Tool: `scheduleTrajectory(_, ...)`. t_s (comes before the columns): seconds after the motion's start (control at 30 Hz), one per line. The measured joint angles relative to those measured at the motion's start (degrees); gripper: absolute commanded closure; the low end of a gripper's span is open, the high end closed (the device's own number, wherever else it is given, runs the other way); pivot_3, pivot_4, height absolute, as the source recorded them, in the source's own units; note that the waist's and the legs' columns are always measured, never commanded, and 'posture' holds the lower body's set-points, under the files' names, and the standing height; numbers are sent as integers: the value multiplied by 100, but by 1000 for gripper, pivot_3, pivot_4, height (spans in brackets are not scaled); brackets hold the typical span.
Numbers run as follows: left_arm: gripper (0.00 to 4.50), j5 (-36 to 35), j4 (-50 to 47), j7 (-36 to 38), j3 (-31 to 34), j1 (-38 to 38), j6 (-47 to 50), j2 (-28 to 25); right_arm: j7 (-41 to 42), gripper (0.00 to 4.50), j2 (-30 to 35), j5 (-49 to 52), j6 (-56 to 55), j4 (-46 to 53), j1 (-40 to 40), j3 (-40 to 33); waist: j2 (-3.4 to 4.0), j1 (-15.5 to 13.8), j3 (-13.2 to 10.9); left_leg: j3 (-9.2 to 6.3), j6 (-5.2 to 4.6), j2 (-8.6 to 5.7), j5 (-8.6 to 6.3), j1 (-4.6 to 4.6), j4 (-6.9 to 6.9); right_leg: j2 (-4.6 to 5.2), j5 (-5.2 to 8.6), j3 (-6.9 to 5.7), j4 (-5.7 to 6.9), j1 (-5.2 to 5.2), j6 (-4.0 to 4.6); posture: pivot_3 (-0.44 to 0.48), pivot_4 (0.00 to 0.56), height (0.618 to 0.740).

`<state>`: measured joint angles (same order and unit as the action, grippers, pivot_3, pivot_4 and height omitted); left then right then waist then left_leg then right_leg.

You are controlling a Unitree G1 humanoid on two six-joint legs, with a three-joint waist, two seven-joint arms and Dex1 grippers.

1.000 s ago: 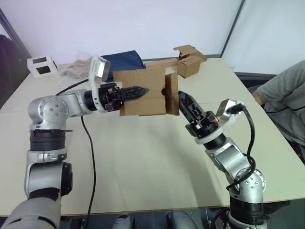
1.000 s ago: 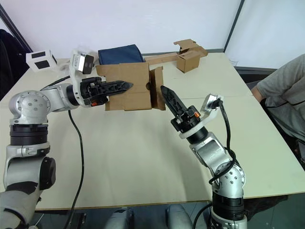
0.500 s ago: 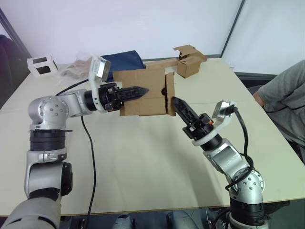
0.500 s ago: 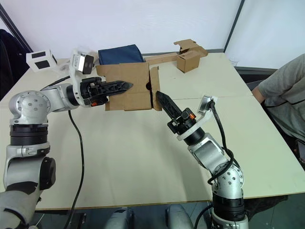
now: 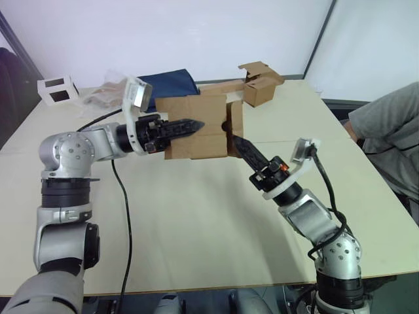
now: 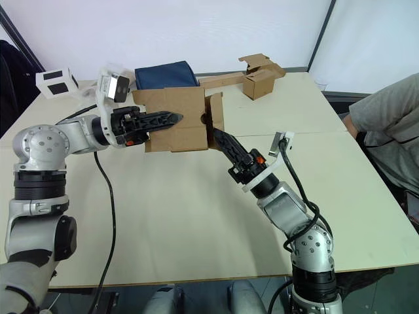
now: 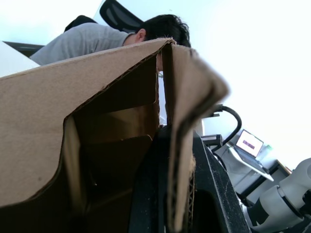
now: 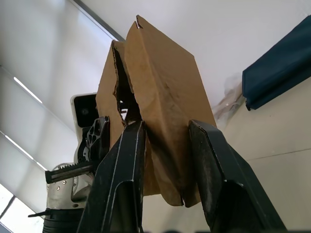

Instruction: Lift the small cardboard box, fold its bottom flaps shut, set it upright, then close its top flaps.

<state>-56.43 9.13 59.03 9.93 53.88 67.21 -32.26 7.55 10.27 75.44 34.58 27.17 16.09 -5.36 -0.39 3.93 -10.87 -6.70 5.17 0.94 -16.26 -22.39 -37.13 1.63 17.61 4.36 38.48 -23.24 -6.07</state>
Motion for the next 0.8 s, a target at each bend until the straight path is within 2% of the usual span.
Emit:
scheduleTrajectory(0.37,4500,98,-19,61,-144,-27,-64,45,-291,3073,27,-75,21,241,19,179,0,-2,0,0,0,0,0,0,0,0,0,0,0,0,0,0,150,740)
scheduleTrajectory(0.8,4500,69,-22,-8,-9,-29,-62,139,-680,3073,178,372,367,362,344,294,0,-1,0,0,0,0,0,0,0,0,0,0,0,0,0,0,150,740)
